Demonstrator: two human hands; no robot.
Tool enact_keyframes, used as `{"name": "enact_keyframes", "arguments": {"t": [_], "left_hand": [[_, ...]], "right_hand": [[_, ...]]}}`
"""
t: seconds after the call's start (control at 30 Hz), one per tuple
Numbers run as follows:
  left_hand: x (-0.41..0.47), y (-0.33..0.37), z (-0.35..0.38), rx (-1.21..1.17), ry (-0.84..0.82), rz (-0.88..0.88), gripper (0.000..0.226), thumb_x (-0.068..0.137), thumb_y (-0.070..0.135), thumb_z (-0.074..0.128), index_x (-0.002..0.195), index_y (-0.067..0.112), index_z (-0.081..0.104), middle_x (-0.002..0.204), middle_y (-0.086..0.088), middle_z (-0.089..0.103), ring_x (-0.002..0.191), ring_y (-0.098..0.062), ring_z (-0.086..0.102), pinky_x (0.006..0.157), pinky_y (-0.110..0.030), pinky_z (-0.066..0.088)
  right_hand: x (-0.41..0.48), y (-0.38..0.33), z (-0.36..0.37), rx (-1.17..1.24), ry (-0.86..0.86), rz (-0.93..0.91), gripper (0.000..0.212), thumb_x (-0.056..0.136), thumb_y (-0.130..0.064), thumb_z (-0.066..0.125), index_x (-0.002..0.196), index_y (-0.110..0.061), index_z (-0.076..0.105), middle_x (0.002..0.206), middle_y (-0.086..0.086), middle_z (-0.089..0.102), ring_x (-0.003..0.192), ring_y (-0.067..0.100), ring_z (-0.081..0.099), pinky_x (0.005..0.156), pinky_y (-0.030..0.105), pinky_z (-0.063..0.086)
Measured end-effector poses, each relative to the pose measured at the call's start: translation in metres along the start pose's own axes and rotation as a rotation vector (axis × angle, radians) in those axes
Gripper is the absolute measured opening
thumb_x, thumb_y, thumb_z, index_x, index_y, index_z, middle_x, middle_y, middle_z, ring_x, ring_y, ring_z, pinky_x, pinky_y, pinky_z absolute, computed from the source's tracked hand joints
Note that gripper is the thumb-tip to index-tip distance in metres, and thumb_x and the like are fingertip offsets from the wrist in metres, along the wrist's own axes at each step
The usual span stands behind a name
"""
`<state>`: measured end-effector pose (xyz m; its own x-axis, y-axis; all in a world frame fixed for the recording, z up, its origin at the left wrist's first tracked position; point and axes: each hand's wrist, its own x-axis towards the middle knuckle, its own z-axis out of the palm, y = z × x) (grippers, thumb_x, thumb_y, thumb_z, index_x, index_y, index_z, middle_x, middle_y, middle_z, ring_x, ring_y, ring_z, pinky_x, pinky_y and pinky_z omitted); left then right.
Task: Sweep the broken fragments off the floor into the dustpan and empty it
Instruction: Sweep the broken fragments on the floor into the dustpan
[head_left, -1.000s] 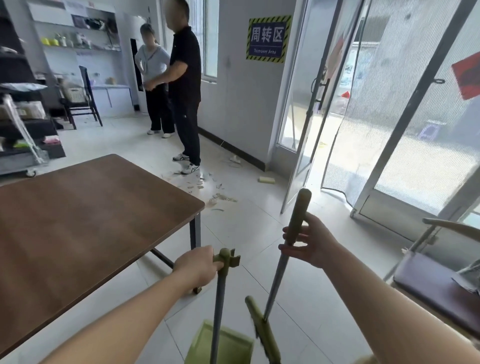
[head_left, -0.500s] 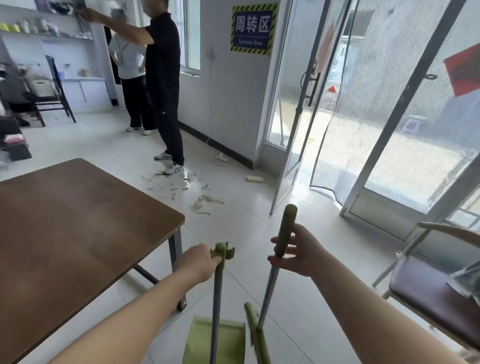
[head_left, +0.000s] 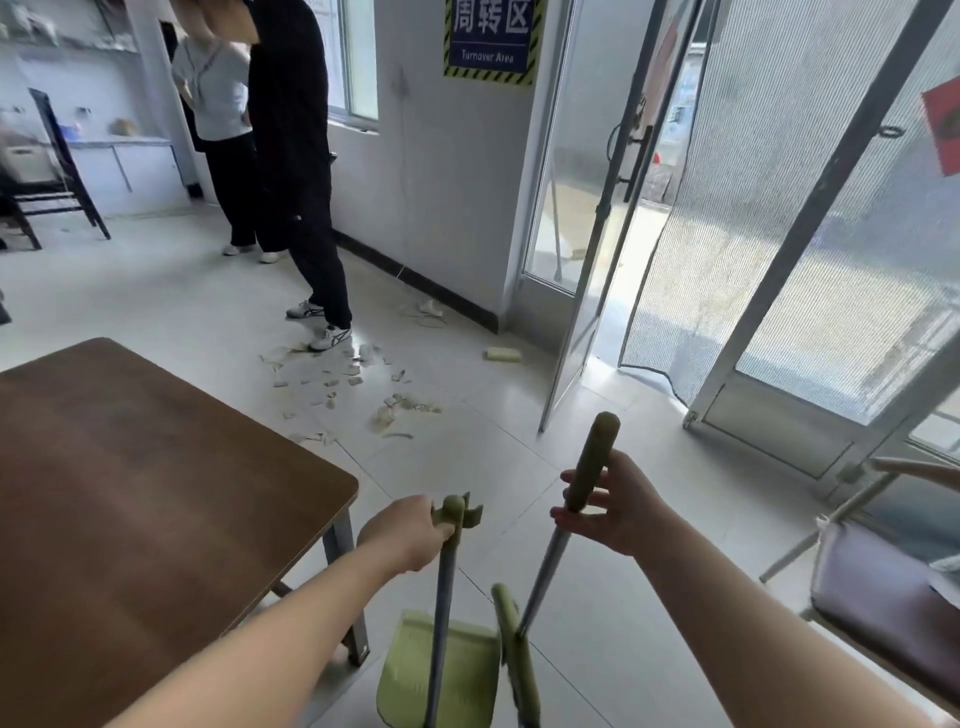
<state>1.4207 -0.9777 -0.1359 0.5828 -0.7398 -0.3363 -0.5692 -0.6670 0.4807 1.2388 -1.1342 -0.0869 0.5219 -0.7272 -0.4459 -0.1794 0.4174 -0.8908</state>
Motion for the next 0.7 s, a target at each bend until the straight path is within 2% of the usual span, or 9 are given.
{"name": "enact_keyframes", "arguments": {"t": [0.03, 0.07, 0.1, 0.17, 0.27, 0.37, 0.53, 0.67, 0.7], "left_hand": [[0.007, -0.001, -0.001, 0.002, 0.001, -0.002, 0.023, 0.092, 0.044, 0.050, 0.087, 0.022, 0.047, 0.091, 0.002, 0.062, 0.079, -0.020, 0.066, 0.071, -0.033, 0.050], [0.014, -0.002, -0.002, 0.005, 0.004, -0.002, 0.023, 0.093, 0.044, 0.050, 0.090, 0.021, 0.048, 0.095, 0.002, 0.063, 0.083, -0.020, 0.065, 0.072, -0.034, 0.049], [0.021, -0.003, -0.002, 0.010, 0.006, -0.002, 0.023, 0.093, 0.044, 0.049, 0.093, 0.021, 0.049, 0.098, 0.002, 0.062, 0.087, -0.020, 0.063, 0.072, -0.034, 0.047], [0.036, -0.002, -0.004, 0.035, 0.013, 0.003, 0.024, 0.094, 0.045, 0.046, 0.099, 0.022, 0.048, 0.100, 0.003, 0.058, 0.093, -0.021, 0.059, 0.073, -0.033, 0.044], [0.055, 0.003, -0.011, 0.086, 0.036, 0.009, 0.030, 0.096, 0.045, 0.044, 0.112, 0.020, 0.049, 0.110, 0.001, 0.058, 0.101, -0.022, 0.058, 0.080, -0.035, 0.043], [0.080, 0.006, -0.014, 0.100, 0.062, -0.008, 0.036, 0.096, 0.045, 0.043, 0.119, 0.018, 0.049, 0.119, 0.000, 0.059, 0.106, -0.023, 0.057, 0.083, -0.035, 0.044], [0.127, 0.016, -0.025, 0.087, 0.074, -0.068, 0.038, 0.096, 0.046, 0.042, 0.123, 0.020, 0.047, 0.123, 0.001, 0.058, 0.109, -0.022, 0.056, 0.086, -0.035, 0.043], [0.165, 0.027, -0.036, 0.058, 0.098, -0.105, 0.038, 0.095, 0.047, 0.044, 0.123, 0.021, 0.047, 0.123, 0.003, 0.057, 0.111, -0.021, 0.055, 0.085, -0.035, 0.042], [0.172, 0.030, -0.037, 0.048, 0.099, -0.117, 0.038, 0.095, 0.047, 0.045, 0.122, 0.021, 0.048, 0.122, 0.004, 0.057, 0.110, -0.020, 0.055, 0.085, -0.034, 0.042]], "right_hand": [[0.007, -0.004, 0.004, 0.048, 0.004, 0.063, 0.022, 0.081, -0.029, 0.063, 0.098, -0.018, 0.055, 0.103, 0.004, 0.058, 0.098, 0.026, 0.059, 0.085, 0.050, 0.055], [0.013, -0.007, 0.005, 0.036, -0.019, 0.060, 0.034, 0.072, -0.023, 0.069, 0.102, -0.015, 0.056, 0.107, 0.008, 0.057, 0.103, 0.030, 0.058, 0.086, 0.052, 0.054], [0.019, -0.010, 0.006, 0.008, -0.026, 0.042, 0.048, 0.061, -0.012, 0.073, 0.105, -0.012, 0.055, 0.111, 0.013, 0.056, 0.109, 0.035, 0.058, 0.087, 0.054, 0.053], [0.034, -0.017, 0.007, -0.003, -0.022, 0.034, 0.055, 0.060, 0.002, 0.069, 0.113, -0.006, 0.054, 0.109, 0.017, 0.053, 0.116, 0.043, 0.054, 0.086, 0.053, 0.054], [0.057, -0.032, 0.010, 0.104, -0.005, 0.114, 0.038, 0.078, -0.002, 0.063, 0.116, -0.001, 0.055, 0.103, 0.015, 0.053, 0.114, 0.044, 0.055, 0.072, 0.046, 0.060], [0.085, -0.046, 0.012, 0.040, -0.009, 0.095, 0.010, 0.091, 0.000, 0.056, 0.100, -0.004, 0.054, 0.101, 0.012, 0.053, 0.090, 0.038, 0.061, 0.064, 0.044, 0.061], [0.135, -0.069, 0.012, 0.021, -0.050, 0.099, 0.005, 0.095, -0.009, 0.053, 0.090, -0.011, 0.054, 0.100, 0.009, 0.053, 0.079, 0.030, 0.059, 0.054, 0.039, 0.061], [0.177, -0.093, 0.009, 0.031, -0.068, 0.143, 0.001, 0.092, -0.006, 0.056, 0.092, -0.006, 0.055, 0.101, 0.012, 0.052, 0.075, 0.031, 0.060, 0.069, 0.047, 0.060], [0.186, -0.098, 0.008, 0.031, -0.079, 0.165, 0.005, 0.091, -0.007, 0.056, 0.095, -0.004, 0.056, 0.100, 0.012, 0.052, 0.077, 0.033, 0.061, 0.068, 0.046, 0.060]]}}
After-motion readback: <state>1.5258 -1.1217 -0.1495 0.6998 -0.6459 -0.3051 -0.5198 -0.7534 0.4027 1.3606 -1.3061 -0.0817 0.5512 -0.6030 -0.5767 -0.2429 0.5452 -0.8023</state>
